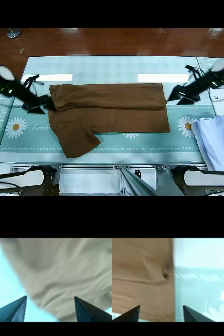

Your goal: Fold the shirts.

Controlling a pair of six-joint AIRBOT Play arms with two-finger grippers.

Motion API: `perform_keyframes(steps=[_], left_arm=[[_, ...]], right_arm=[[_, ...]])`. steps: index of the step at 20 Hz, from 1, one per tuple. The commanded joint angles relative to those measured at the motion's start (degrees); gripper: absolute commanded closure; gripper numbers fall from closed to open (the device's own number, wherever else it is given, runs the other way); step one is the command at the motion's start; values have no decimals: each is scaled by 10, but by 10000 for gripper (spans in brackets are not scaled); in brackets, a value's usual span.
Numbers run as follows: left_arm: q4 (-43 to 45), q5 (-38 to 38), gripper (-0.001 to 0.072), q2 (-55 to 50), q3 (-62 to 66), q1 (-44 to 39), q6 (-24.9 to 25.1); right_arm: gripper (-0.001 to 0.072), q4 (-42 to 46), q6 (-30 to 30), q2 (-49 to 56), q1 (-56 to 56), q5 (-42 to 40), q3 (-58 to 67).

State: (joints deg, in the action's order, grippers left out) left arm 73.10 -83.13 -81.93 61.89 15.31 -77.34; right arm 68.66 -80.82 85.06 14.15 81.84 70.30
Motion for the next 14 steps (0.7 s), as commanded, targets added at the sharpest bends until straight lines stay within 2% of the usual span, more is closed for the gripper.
perform_keyframes(steps=[1, 4, 6, 10, 14], left_arm=[[-13, 51, 4, 104, -162, 78, 9], [-143, 95, 4, 191, -301, 183, 33], [-207, 106, 4, 224, -364, 219, 36], [-237, 128, 4, 232, -410, 168, 50], [-259, 193, 9, 230, -437, 102, 50]], right_arm=[[91, -31, 16, -138, 43, -110, -169], [91, -90, 38, -249, 46, -170, -316], [91, -132, 54, -285, 46, -182, -365], [91, -161, 61, -296, 46, -188, -379], [91, -158, 63, -296, 68, -169, -348]])
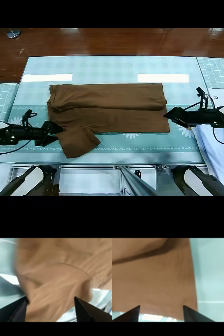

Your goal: Fold the shirts.

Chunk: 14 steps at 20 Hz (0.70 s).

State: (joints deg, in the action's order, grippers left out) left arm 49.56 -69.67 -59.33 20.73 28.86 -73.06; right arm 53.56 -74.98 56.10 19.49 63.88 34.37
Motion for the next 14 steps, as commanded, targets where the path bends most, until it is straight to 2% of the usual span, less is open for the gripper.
perform_keyframes(steps=[1, 2, 3, 5, 6, 7, 9, 11, 14], left_arm=[[-38, 59, 34, 5, -25, -44, 26], [-50, 52, 284, 5, -25, -52, 45], [-61, 38, 682, 5, -25, -57, 74], [-65, 16, 681, 5, -25, -58, 85], [-65, 17, 681, 5, -25, -58, 86], [-66, 18, 681, 5, -25, -58, 86], [-66, 17, 681, 5, -25, -58, 90], [-66, 15, 681, 5, -25, -58, 90], [-66, 17, 681, 5, -25, -58, 90]], right_arm=[[91, 20, 4, -7, 34, 25, 31], [91, 63, -8, -7, 55, 38, 44], [91, 117, -35, -7, 79, 54, 47], [91, 203, -75, -7, 105, 104, 30], [91, 215, -86, -7, 105, 121, 10], [91, 197, -97, -7, 92, 122, -13], [91, 147, -73, -1, 52, 114, -48], [91, 141, -73, 20, 12, 101, -56], [91, 87, -73, 53, -13, 34, -56]])
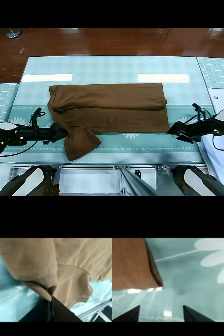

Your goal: Fold the shirts.

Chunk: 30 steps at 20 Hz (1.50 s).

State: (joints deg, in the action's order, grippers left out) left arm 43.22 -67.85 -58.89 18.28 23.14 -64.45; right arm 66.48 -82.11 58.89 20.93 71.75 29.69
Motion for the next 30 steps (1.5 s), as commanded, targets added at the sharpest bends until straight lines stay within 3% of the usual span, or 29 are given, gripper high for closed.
perform_keyframes(steps=[1, 6, 7, 9, 16, 19, 22, 30], left_arm=[[-2, 0, 681, 0, 0, -1, 3], [-2, 4, 680, 0, 0, -1, 3], [-4, 4, 681, 0, 0, -1, 3], [-2, -4, 680, 0, 5, 2, 6], [-21, -12, 681, -18, 166, 22, -14], [-26, -8, 681, -89, 261, -10, -18], [-25, 16, 681, -178, 360, -34, -47], [-21, 16, 681, -376, 558, -47, -113]], right_arm=[[91, -64, -1, 38, -30, -67, -8], [107, -124, 36, 93, -30, -106, 28], [241, -134, 46, 103, -30, -98, 35], [688, -141, 100, 115, -29, -64, 48], [690, -142, 91, 140, -38, -38, 195], [690, -159, 88, 186, -66, -54, 263], [690, -160, 36, 238, -75, -108, 331], [690, -192, 17, 369, -76, -97, 469]])
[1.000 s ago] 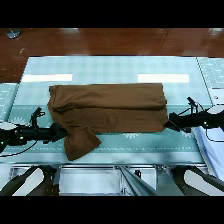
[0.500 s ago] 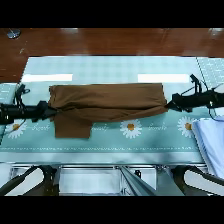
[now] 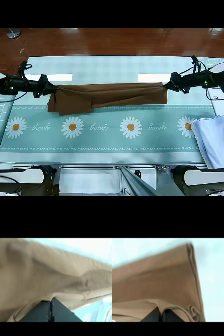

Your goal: Fold the shirts.

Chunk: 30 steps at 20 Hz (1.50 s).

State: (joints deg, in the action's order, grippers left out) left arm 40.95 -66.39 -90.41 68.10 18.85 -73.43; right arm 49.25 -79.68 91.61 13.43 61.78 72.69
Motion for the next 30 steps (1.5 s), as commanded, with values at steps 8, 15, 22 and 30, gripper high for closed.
perform_keyframes(steps=[8, 15, 22, 30], left_arm=[[2, 45, 681, -130, 153, -50, -23], [226, -186, 8, -125, 202, 28, -109], [218, 31, 8, 76, -23, 55, -61], [194, 77, 499, 187, -122, -130, -50]], right_arm=[[671, -45, -5, 95, -1, -17, 45], [91, -78, 21, 90, 78, 81, 84], [92, 8, -9, 140, 37, 132, 72], [690, -29, 31, 131, -24, 140, 109]])
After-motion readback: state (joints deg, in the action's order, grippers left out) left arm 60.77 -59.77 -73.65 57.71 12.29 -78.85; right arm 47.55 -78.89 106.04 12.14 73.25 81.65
